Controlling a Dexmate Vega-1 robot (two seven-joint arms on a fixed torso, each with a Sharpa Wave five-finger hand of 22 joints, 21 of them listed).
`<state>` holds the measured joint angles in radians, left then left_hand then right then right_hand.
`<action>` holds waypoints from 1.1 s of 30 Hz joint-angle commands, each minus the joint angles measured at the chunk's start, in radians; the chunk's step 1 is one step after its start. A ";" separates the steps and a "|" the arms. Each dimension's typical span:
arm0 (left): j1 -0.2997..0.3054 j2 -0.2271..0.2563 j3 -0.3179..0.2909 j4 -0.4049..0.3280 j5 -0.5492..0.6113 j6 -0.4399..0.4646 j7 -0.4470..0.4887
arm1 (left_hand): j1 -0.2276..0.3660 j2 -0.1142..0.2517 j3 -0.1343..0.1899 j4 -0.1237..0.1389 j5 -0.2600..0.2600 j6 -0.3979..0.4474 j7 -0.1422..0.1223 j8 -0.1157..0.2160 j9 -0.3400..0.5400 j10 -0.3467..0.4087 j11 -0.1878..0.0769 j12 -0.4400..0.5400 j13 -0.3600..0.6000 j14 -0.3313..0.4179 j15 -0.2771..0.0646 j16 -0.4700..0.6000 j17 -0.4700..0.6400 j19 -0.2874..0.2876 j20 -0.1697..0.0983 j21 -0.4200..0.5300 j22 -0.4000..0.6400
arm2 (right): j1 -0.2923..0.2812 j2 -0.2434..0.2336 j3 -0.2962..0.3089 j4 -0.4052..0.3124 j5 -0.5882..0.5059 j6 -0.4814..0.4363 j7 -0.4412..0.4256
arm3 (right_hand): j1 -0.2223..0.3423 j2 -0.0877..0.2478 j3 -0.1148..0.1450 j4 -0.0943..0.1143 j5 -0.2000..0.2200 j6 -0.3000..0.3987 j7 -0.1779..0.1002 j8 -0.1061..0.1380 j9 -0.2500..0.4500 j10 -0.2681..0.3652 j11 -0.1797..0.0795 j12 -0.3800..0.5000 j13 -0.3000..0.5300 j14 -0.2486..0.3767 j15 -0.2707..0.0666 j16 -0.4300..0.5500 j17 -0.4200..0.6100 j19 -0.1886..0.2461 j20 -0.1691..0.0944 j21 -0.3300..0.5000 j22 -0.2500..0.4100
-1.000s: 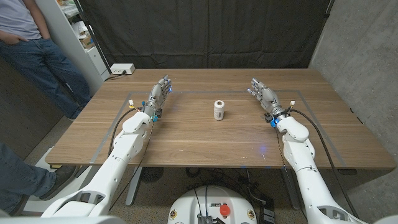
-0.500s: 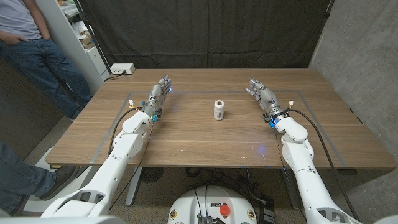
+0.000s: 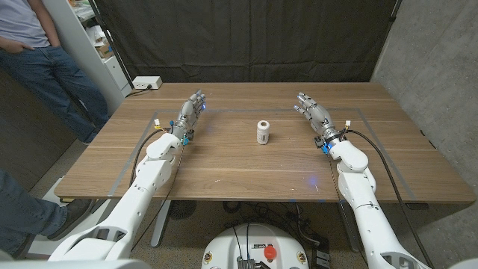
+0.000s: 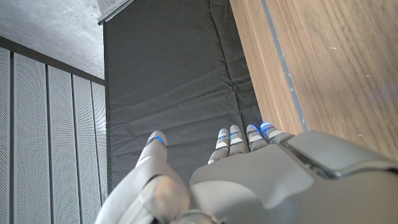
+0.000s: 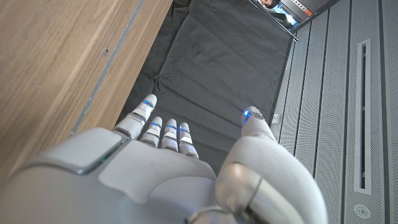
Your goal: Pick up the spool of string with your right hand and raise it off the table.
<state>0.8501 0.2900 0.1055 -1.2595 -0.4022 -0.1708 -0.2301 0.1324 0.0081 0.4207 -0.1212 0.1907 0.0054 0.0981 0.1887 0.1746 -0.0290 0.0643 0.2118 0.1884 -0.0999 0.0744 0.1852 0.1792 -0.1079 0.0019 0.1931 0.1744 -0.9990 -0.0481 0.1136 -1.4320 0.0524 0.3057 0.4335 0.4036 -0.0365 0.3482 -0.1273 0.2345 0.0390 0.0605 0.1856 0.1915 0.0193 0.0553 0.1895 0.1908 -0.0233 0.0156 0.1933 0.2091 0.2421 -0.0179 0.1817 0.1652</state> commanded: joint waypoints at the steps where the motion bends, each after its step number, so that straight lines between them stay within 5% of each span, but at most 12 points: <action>1: -0.028 -0.002 -0.002 0.040 -0.005 -0.008 -0.015 | 0.005 0.003 -0.001 -0.005 -0.003 -0.001 0.004 -0.001 0.004 -0.003 0.005 -0.003 0.003 -0.003 0.007 0.001 0.002 -0.001 0.009 0.001 0.003 | -0.009 0.003 -0.017 -0.017 -0.036 0.021 -0.014 | 0.014 -0.006 0.003 -0.010 0.007 -0.010 0.000 0.005 0.002 -0.003 0.001 0.000 0.000 -0.008 0.004 0.001 -0.001 -0.002 -0.001 0.005 0.003; 33: -0.060 -0.009 0.004 0.088 -0.004 -0.021 -0.035 | 0.005 0.004 -0.003 -0.005 -0.004 0.003 0.004 0.000 0.004 -0.005 0.007 -0.004 0.003 -0.005 0.008 0.001 0.002 -0.004 0.015 0.001 0.004 | -0.027 0.003 -0.047 -0.008 -0.091 0.073 -0.038 | 0.033 -0.033 -0.004 -0.024 0.024 -0.018 -0.008 0.006 0.001 -0.012 -0.001 0.000 0.000 -0.015 0.003 0.000 -0.004 -0.008 0.000 0.004 0.004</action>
<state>0.7937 0.2821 0.1084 -1.1777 -0.4076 -0.1890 -0.2633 0.1324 0.0081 0.4174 -0.1245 0.1908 0.0054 0.0980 0.1887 0.1746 -0.0291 0.0642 0.2119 0.1884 -0.0999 0.0744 0.1852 0.1790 -0.1097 0.0117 0.1931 0.1744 -1.0208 -0.0462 0.0731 -1.4398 -0.0321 0.3629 0.3959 0.4299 -0.0629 0.3437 -0.1476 0.2517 0.0266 0.0481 0.1856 0.1907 0.0156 0.0516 0.1896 0.1909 -0.0269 0.0195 0.1933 0.2046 0.2421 -0.0179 0.1817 0.1652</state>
